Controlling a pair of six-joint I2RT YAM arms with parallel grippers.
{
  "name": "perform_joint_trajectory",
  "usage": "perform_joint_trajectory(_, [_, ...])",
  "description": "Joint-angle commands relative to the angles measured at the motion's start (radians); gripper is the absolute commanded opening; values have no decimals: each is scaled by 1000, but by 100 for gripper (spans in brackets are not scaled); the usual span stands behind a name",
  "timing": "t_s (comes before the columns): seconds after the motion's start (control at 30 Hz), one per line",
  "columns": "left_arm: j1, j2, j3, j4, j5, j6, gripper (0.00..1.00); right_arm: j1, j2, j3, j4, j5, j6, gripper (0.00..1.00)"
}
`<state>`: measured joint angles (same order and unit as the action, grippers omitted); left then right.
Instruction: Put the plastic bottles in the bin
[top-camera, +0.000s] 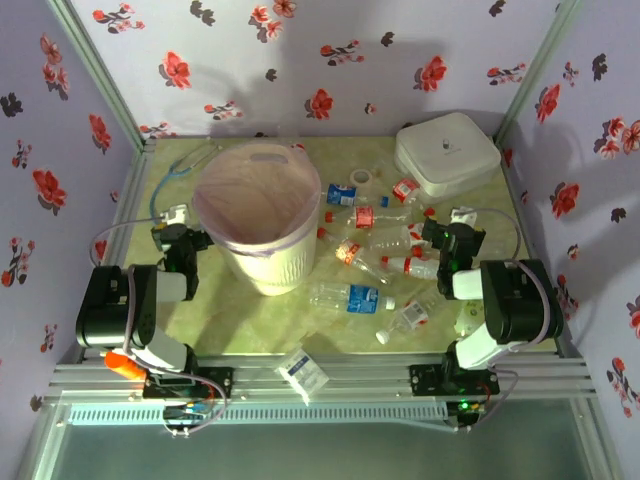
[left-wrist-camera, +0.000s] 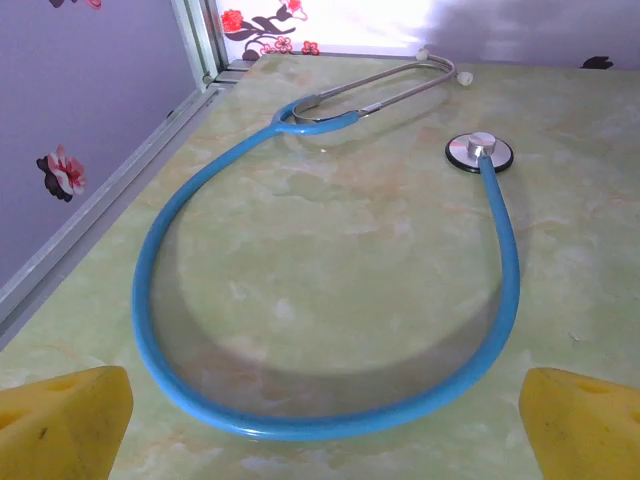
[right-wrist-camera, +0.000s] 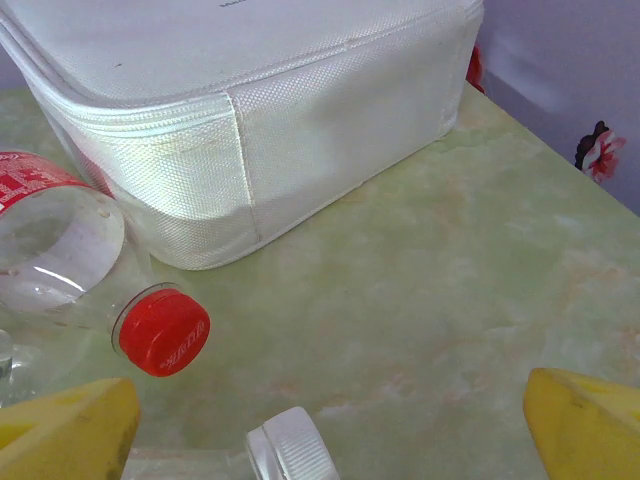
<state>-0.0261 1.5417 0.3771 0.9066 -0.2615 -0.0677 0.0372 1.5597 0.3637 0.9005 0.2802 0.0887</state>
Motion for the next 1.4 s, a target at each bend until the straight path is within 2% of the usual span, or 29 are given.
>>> perform_joint_trajectory(0.0, [2, 6, -4, 32, -22, 9, 100, -5, 0, 15, 5, -10, 9, 99])
perform_joint_trajectory(1.07, [2, -3, -4, 29, -31, 6, 100, -14, -14, 21, -10, -3, 24, 99])
perform_joint_trajectory(1.13, [3, -66, -5, -23, -38, 1, 100, -20, -65, 39, -107, 11, 43, 99])
perform_joint_trajectory(1.17, [2, -119, -11, -55, -57, -2, 100, -14, -79, 38, -91, 39, 36, 99])
perform_joint_trajectory(1.23, [2, -255, -22, -145, -106, -20, 100, -12, -167, 71, -245, 41, 39, 99])
perform_joint_trajectory(1.37, [3, -514, 59, -527, -248, -52, 100, -4, -356, 176, -601, 48, 83, 99])
